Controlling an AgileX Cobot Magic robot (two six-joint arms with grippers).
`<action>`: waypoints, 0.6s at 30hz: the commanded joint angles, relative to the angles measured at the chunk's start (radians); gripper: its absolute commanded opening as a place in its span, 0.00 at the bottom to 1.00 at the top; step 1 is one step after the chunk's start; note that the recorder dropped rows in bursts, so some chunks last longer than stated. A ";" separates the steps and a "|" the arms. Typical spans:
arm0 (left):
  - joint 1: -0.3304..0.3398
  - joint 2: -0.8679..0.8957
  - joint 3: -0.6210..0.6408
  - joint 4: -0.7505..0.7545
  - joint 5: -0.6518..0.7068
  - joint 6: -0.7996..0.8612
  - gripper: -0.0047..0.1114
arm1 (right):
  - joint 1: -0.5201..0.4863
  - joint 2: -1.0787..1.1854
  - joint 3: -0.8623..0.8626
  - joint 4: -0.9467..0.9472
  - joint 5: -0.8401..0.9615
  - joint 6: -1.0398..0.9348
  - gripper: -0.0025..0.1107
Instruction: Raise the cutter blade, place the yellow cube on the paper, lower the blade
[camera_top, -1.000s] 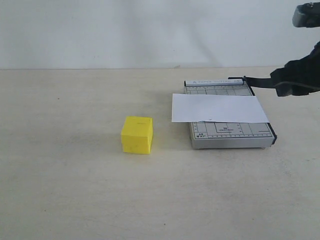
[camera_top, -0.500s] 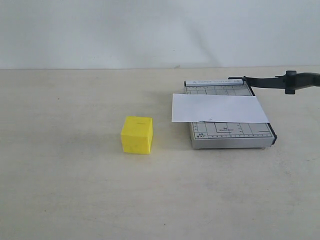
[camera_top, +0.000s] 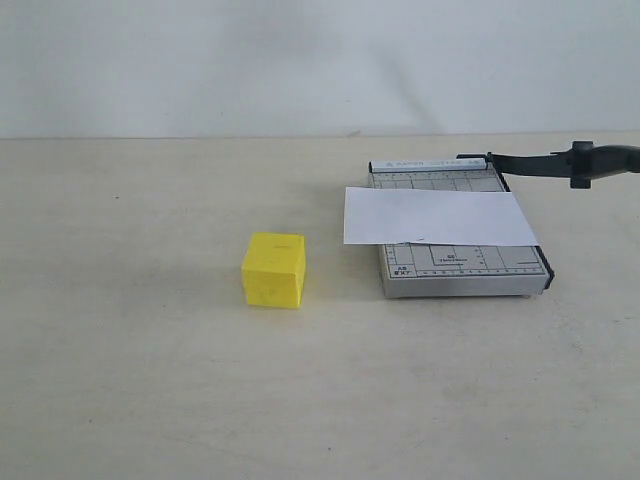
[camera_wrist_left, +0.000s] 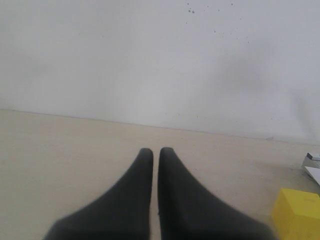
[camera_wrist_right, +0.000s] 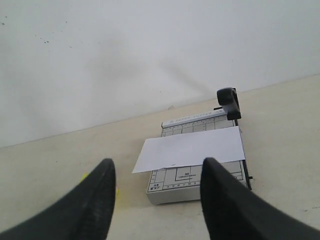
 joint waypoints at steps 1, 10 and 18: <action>0.000 -0.003 -0.003 -0.006 -0.014 -0.009 0.08 | 0.002 -0.006 0.004 0.002 0.002 -0.001 0.46; 0.000 -0.003 -0.003 -0.006 -0.014 -0.009 0.08 | 0.002 -0.006 0.074 -0.007 -0.061 -0.001 0.46; 0.000 -0.003 -0.003 -0.006 -0.014 0.000 0.08 | 0.002 -0.006 0.106 -0.130 -0.298 -0.001 0.46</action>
